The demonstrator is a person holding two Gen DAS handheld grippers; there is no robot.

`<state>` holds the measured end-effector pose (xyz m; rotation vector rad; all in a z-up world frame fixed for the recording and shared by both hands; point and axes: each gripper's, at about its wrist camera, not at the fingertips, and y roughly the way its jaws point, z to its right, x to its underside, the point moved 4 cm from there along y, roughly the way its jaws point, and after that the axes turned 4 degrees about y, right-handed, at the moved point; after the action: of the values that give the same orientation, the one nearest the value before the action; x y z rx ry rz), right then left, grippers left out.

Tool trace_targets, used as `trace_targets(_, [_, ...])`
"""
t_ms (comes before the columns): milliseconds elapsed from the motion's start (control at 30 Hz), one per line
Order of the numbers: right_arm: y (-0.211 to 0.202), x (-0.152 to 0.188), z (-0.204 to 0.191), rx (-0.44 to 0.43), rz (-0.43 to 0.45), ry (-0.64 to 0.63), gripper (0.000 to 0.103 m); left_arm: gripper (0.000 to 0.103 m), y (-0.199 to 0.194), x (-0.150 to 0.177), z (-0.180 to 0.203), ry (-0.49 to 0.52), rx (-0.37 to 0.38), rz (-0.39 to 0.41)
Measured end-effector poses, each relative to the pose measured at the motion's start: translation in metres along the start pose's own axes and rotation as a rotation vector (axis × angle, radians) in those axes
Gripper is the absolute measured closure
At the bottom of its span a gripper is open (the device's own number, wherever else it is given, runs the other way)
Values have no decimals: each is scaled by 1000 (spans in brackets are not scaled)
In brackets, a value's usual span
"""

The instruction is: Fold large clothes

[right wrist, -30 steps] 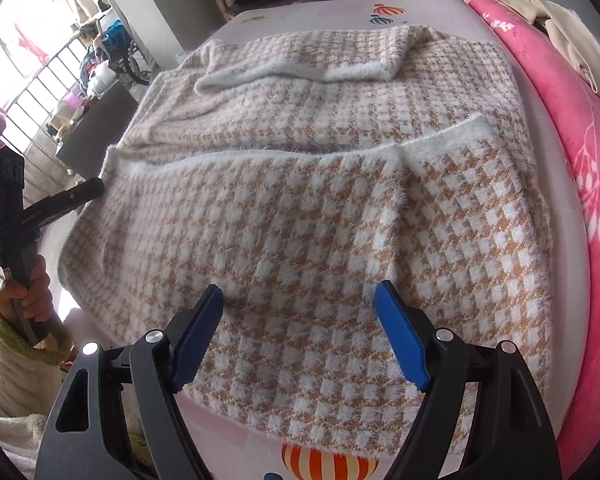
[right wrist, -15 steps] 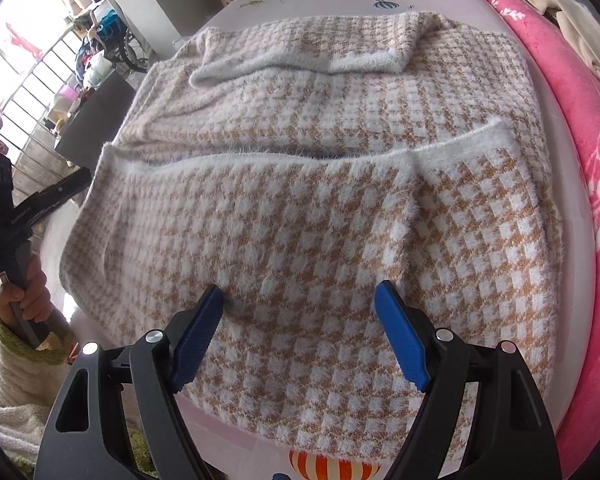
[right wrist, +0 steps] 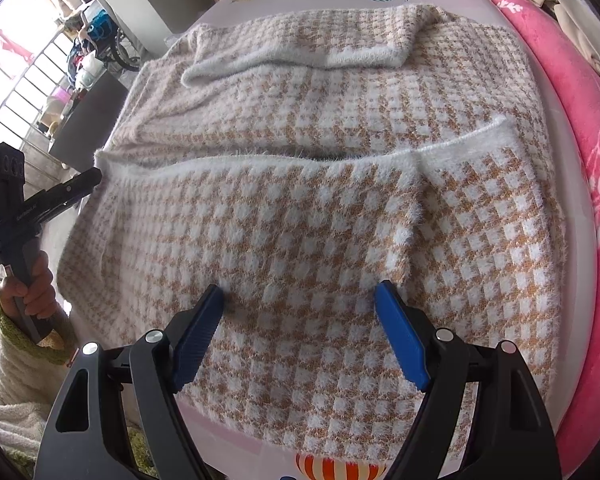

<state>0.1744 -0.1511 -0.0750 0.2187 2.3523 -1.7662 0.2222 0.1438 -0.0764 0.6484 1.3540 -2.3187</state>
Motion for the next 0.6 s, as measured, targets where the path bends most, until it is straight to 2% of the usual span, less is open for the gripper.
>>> trace_targets(67, [0, 1, 1, -1, -2, -2, 27, 54, -5, 4, 8, 29, 5, -9])
trace_targets(167, [0, 2, 1, -1, -2, -9, 27, 54, -9, 10, 15, 60, -30, -34])
trace_targets(367, [0, 5, 1, 4, 7, -37, 27, 54, -10, 23, 16, 56, -100, -85])
trace_targets(500, [0, 7, -3, 6, 16, -60, 27, 54, -11, 24, 17, 57, -152, -78])
trace_targets(600, [0, 8, -5, 7, 22, -80, 27, 54, -6, 25, 23, 93, -217, -69])
